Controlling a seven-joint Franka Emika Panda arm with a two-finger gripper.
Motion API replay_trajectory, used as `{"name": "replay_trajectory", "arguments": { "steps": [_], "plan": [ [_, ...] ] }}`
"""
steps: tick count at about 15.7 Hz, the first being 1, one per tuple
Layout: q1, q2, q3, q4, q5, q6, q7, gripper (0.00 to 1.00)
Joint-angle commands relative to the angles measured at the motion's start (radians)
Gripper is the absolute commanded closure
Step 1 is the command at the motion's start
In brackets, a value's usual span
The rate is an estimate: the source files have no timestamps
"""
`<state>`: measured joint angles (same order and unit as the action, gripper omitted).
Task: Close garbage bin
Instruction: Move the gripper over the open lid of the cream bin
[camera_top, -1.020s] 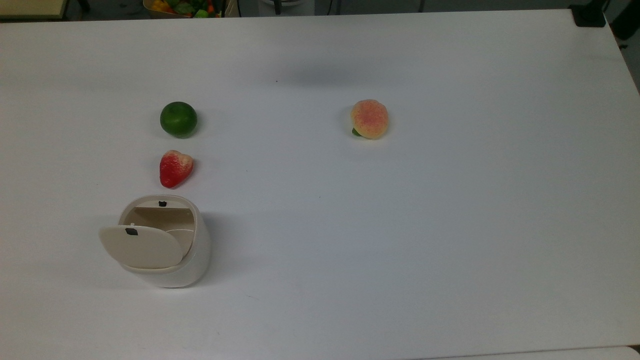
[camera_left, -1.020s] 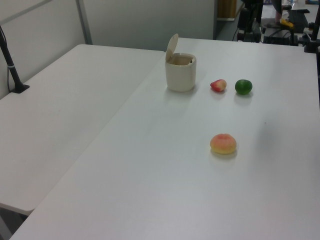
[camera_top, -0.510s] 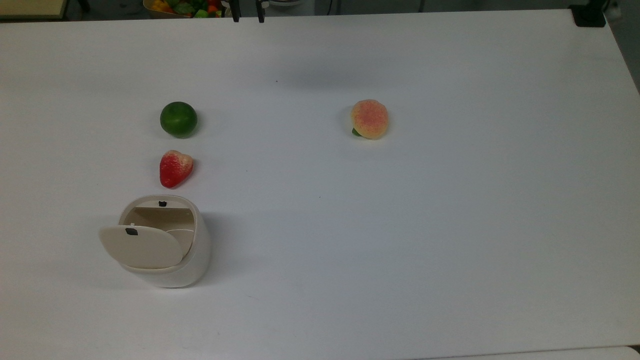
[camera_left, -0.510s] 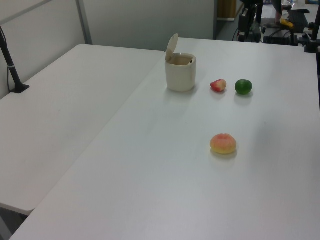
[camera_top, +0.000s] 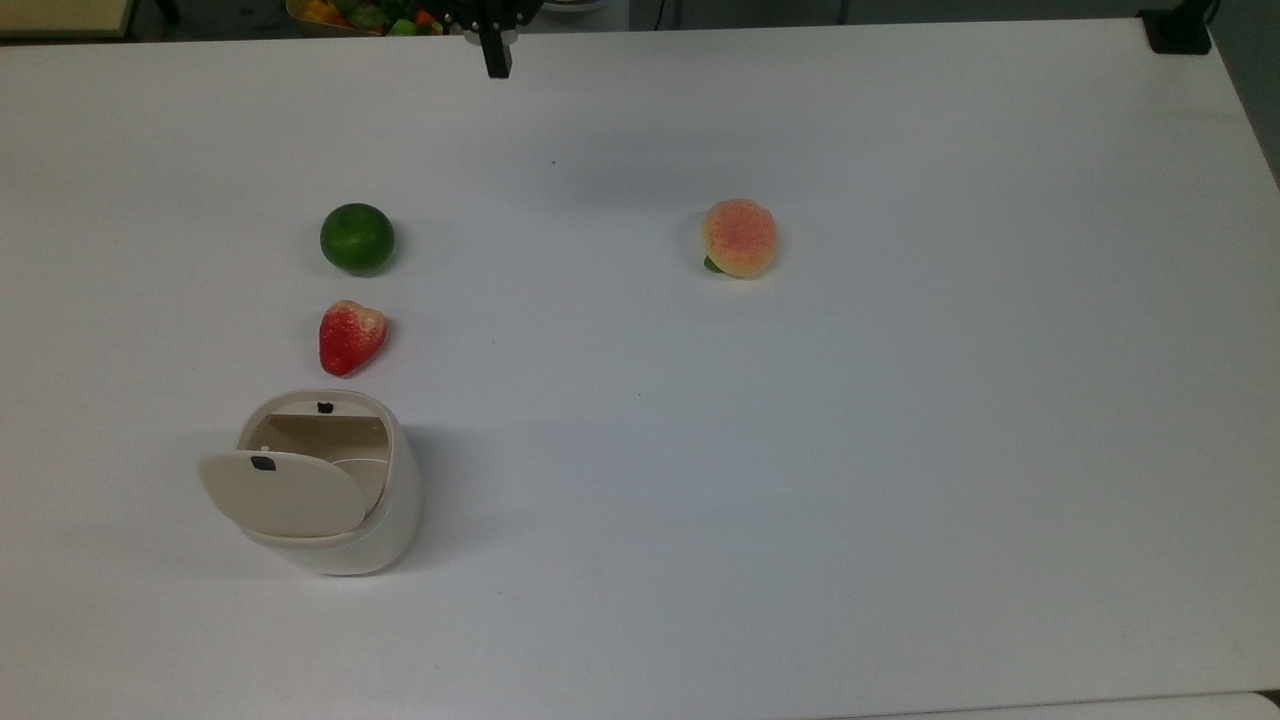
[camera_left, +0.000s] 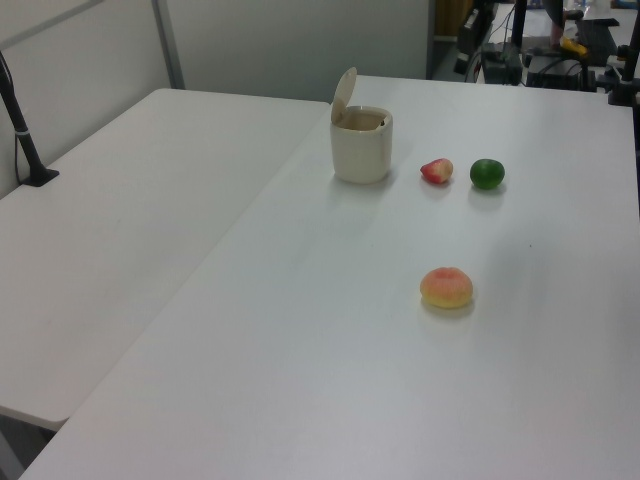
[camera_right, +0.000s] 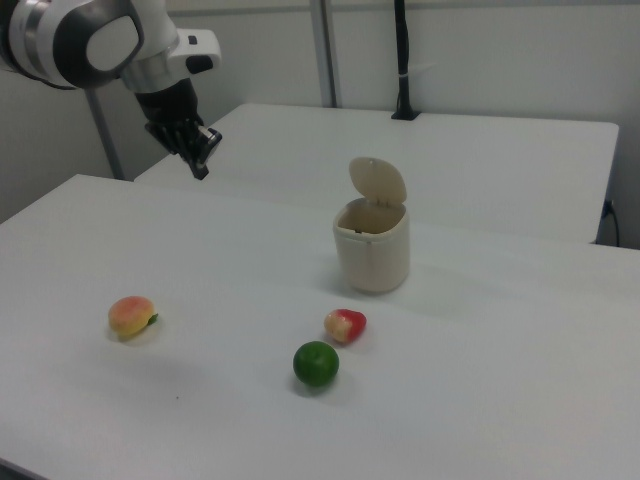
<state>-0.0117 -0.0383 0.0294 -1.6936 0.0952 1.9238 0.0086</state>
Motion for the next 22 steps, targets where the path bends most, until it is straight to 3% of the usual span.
{"name": "replay_trajectory", "arguments": {
  "steps": [1,15,19,22],
  "plan": [
    [-0.016,0.017,-0.011,-0.006,0.020,0.159,0.001,1.00],
    [-0.057,0.248,-0.028,0.008,0.008,0.868,0.011,1.00],
    [-0.065,0.348,-0.057,0.064,0.017,0.949,0.031,1.00],
    [-0.063,0.460,-0.069,0.164,0.012,1.031,0.091,1.00]
  ]
}}
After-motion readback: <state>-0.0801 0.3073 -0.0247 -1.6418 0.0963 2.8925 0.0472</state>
